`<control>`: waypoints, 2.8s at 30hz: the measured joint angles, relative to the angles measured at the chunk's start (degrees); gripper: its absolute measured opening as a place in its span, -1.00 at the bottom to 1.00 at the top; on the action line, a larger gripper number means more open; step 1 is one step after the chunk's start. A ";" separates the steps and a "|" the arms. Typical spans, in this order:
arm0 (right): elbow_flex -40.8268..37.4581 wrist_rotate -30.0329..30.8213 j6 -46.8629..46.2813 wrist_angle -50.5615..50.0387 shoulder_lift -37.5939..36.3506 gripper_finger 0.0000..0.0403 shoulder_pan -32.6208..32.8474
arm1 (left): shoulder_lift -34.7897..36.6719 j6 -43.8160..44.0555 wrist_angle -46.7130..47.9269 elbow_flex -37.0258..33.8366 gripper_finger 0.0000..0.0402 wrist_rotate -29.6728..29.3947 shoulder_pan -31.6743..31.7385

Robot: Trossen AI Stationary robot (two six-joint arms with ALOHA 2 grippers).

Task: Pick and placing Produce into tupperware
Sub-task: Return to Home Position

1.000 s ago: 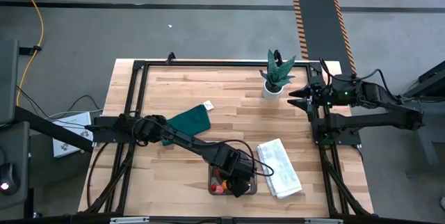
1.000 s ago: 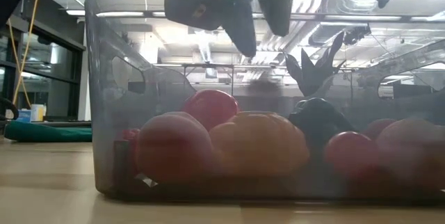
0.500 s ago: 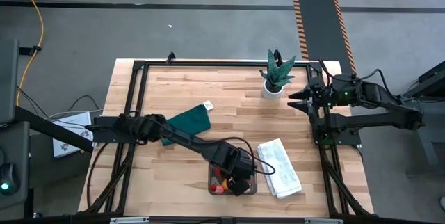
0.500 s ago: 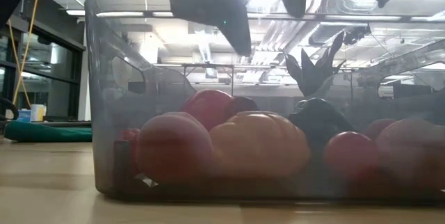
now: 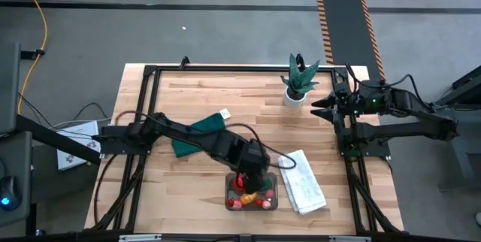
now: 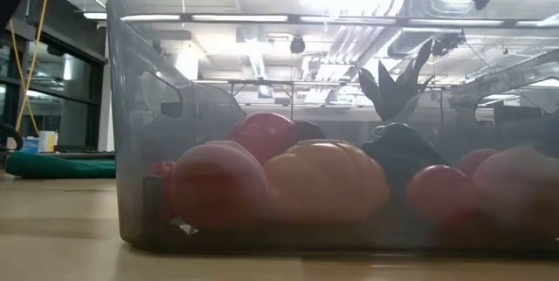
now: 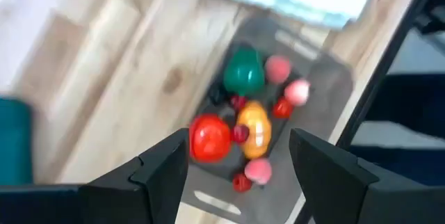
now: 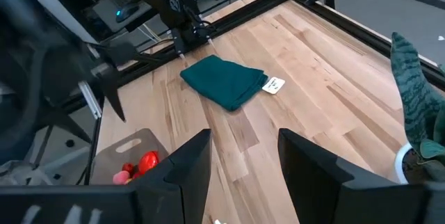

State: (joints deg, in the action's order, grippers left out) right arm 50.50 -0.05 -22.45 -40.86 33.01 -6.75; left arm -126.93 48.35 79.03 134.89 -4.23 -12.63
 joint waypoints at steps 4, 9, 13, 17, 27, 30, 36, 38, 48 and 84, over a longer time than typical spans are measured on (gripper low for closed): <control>0.00 0.74 -1.24 0.86 0.02 -0.22 0.01 | 4.22 -2.83 2.14 0.11 0.18 -3.68 0.53; 0.00 -0.02 -4.17 4.14 -0.11 -0.22 -0.01 | 10.02 -6.96 2.16 0.15 0.18 -6.25 1.10; 0.00 -0.87 -5.94 5.48 -0.07 -0.22 0.00 | 13.99 -9.66 2.75 0.11 0.18 -8.31 1.00; 0.00 0.68 -7.86 5.55 0.04 -0.22 0.01 | 18.06 -11.69 5.63 0.13 0.18 -9.84 0.99; 0.00 6.87 -12.03 6.49 -0.02 -0.22 -0.02 | 28.17 -14.57 9.46 0.13 0.18 -17.46 0.99; -0.01 7.99 -13.57 6.49 0.00 -0.22 -0.01 | 30.60 -15.20 8.81 0.09 0.18 -22.13 0.99; 0.00 10.86 -15.29 7.06 -0.02 -0.22 -0.02 | 34.81 -14.88 7.09 0.09 0.18 -33.22 0.99; 0.00 12.20 -16.69 7.10 -0.02 -0.22 -0.02 | 35.81 -16.17 6.42 0.11 0.18 -36.24 0.97; 0.00 17.47 -21.12 8.74 -0.02 -0.22 -0.01 | 42.89 -21.19 5.20 -2.12 0.18 -49.62 -8.89; 0.00 25.07 -25.75 8.55 2.29 -0.22 0.00 | 113.38 -42.75 -76.09 -94.48 0.18 -21.74 -8.75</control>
State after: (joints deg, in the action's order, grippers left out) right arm 50.50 25.02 -48.21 -32.32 35.31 -6.75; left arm -13.56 5.60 2.94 40.41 -25.97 -21.38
